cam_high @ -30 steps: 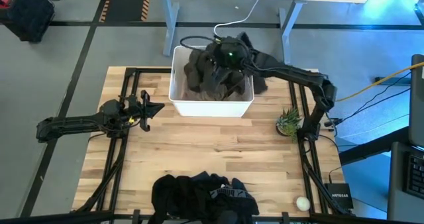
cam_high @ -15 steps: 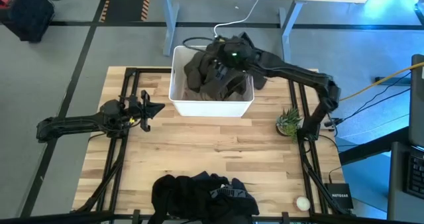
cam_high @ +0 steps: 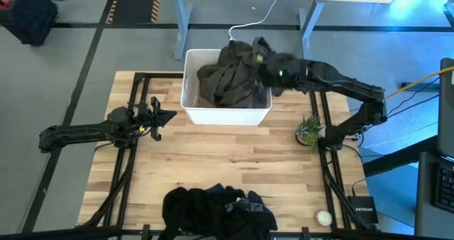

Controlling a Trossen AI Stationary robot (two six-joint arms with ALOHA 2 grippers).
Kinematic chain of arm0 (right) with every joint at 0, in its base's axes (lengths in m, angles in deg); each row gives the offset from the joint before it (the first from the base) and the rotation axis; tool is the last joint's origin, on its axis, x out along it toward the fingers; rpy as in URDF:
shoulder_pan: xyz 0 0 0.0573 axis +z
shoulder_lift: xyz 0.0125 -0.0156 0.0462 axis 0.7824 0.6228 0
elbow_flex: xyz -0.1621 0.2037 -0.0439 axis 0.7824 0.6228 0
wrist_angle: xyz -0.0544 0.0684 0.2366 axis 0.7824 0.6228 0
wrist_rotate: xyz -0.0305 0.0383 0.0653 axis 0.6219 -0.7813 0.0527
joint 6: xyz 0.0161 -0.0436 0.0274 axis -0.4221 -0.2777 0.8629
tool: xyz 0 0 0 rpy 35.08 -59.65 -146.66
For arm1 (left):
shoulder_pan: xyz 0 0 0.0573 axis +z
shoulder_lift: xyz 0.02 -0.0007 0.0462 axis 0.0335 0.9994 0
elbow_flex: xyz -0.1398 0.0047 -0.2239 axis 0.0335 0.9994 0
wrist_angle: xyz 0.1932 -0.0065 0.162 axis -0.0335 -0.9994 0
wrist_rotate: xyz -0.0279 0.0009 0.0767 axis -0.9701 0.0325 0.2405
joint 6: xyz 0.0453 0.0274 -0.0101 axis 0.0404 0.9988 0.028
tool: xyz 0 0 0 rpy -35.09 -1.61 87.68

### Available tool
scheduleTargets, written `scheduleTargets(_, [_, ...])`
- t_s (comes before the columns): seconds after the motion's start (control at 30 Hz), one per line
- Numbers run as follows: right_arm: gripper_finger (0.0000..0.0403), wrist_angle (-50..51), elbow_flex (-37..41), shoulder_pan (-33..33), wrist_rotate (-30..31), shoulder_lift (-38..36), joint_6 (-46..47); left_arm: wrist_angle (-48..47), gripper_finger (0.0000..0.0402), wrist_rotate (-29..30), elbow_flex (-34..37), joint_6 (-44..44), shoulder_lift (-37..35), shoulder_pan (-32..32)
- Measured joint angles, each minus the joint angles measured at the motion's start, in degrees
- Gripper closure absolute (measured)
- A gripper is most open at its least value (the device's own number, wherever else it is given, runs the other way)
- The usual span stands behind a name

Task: Sort clothes
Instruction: Put the dark gray shirt in the white container, then put the black shirt in the white container

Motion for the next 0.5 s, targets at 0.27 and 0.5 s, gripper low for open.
scheduleTargets(0.27, [0.0121,0.3,10.7,19.3,-9.1,0.2,10.6,0.1,0.0400,0.0,0.0,0.3,0.0,0.0])
scheduleTargets(0.5, [0.0120,-19.8,23.3,36.4,-9.6,2.9,17.8,0.0,0.0400,0.0,0.0,0.0,0.0,0.0])
